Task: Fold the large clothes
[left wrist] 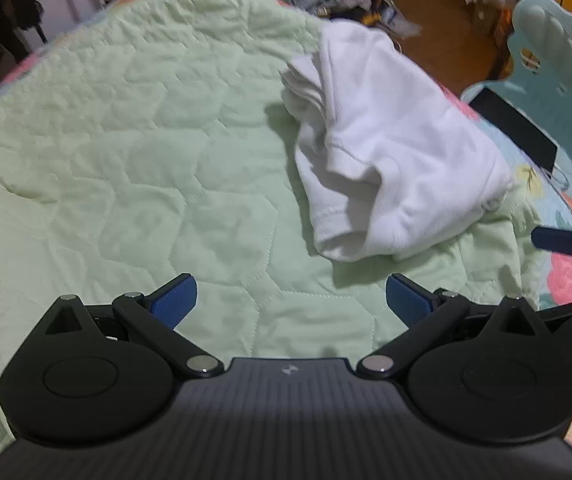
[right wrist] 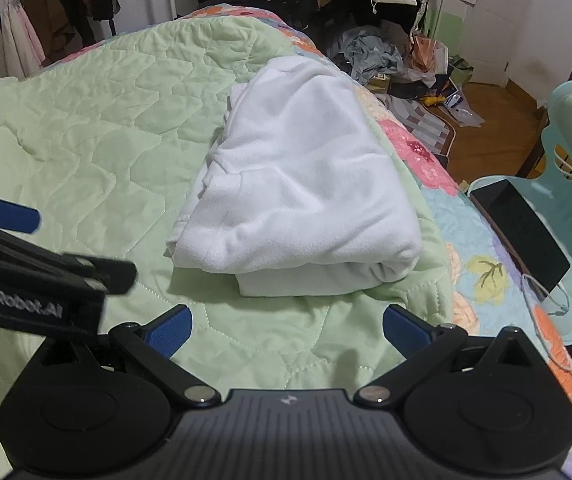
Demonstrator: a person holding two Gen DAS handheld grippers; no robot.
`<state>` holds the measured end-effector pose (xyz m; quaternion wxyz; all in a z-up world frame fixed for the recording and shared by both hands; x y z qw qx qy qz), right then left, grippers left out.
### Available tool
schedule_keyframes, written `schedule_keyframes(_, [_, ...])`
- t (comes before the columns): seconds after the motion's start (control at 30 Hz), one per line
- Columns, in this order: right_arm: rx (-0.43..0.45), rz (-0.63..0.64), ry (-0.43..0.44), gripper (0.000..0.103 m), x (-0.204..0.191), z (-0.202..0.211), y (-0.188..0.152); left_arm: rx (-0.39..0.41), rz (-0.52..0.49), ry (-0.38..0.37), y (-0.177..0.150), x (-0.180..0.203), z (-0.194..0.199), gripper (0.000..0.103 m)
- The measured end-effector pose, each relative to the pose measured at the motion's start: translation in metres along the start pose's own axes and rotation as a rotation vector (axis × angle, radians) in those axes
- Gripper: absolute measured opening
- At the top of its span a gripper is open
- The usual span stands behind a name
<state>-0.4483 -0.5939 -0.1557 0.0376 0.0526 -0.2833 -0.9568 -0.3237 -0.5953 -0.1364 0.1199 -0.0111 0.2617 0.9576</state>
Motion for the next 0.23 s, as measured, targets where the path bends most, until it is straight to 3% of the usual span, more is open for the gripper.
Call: schedule_keyframes(0.23, [-0.001,-0.004,0.004,0.102,-0.002,0.002,-0.002,0.019,-0.004,-0.004,-0.001,-0.008,0.022,0.103])
Point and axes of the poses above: each gripper's, at about its wrist camera, not at the fingertips, and z roughly against the way its jaws point, x to its right, y to its top, the point moved 10 cm from there along -z, roughly the way its jaws point, and after that the axes turned 10 degrees about -z, right-handed, at the moved point
